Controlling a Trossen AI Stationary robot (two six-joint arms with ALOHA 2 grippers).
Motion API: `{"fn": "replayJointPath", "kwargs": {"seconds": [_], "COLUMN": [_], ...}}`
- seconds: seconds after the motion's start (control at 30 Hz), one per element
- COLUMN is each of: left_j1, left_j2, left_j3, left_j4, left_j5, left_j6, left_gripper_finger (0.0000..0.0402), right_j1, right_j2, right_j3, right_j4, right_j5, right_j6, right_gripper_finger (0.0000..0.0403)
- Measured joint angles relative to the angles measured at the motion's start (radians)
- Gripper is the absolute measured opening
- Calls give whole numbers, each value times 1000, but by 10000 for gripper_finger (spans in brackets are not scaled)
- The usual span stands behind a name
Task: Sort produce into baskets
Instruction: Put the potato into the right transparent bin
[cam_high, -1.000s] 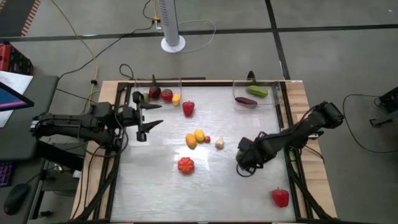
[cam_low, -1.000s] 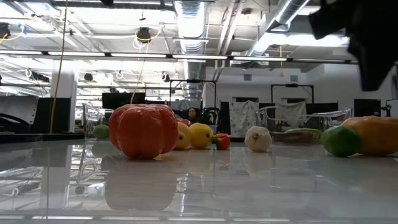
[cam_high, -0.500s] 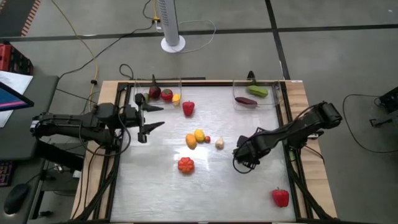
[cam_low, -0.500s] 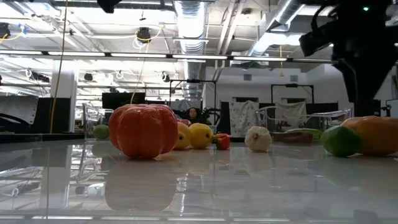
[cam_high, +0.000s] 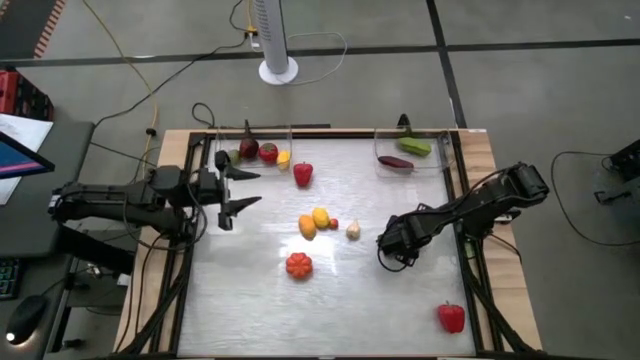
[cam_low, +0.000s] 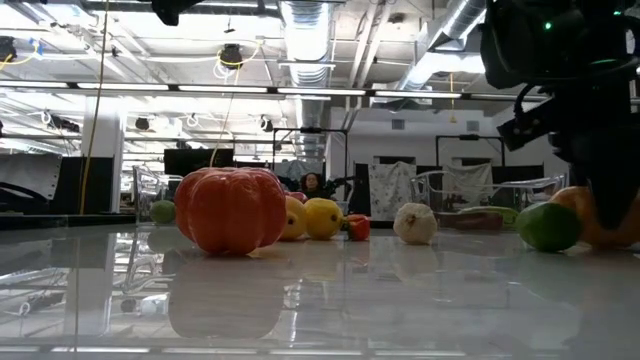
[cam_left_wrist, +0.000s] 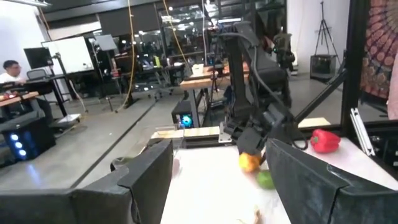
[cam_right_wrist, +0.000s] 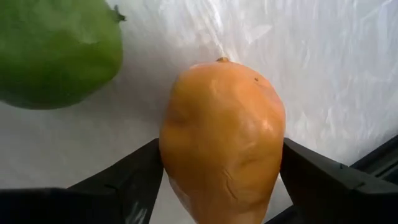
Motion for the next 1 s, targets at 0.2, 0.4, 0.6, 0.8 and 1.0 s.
{"fn": "replayJointPath", "kwargs": {"seconds": [0.2,0.4,0.6,0.8,1.0], "left_j1": [0,0,0,0,0], "left_j2": [-121,-205,-185,-173,-173], "left_j3": [0,0,0,0,0], "left_j4": [-62,-140,-146,-146,-178], "left_j5": [0,0,0,0,0], "left_j6": [-18,-66,-79,-80,-106], "left_gripper_finger": [245,245,245,245,245], "right_j1": [-5,-31,-170,-356,-527], "right_j2": [0,0,0,0,-2], "right_j3": [-1,35,169,331,409], "right_j4": [8,-57,-104,-101,-53], "right_j5": [2,103,311,542,649], "right_j6": [-11,-24,-112,-251,-417], "right_gripper_finger": [288,284,286,287,292]}}
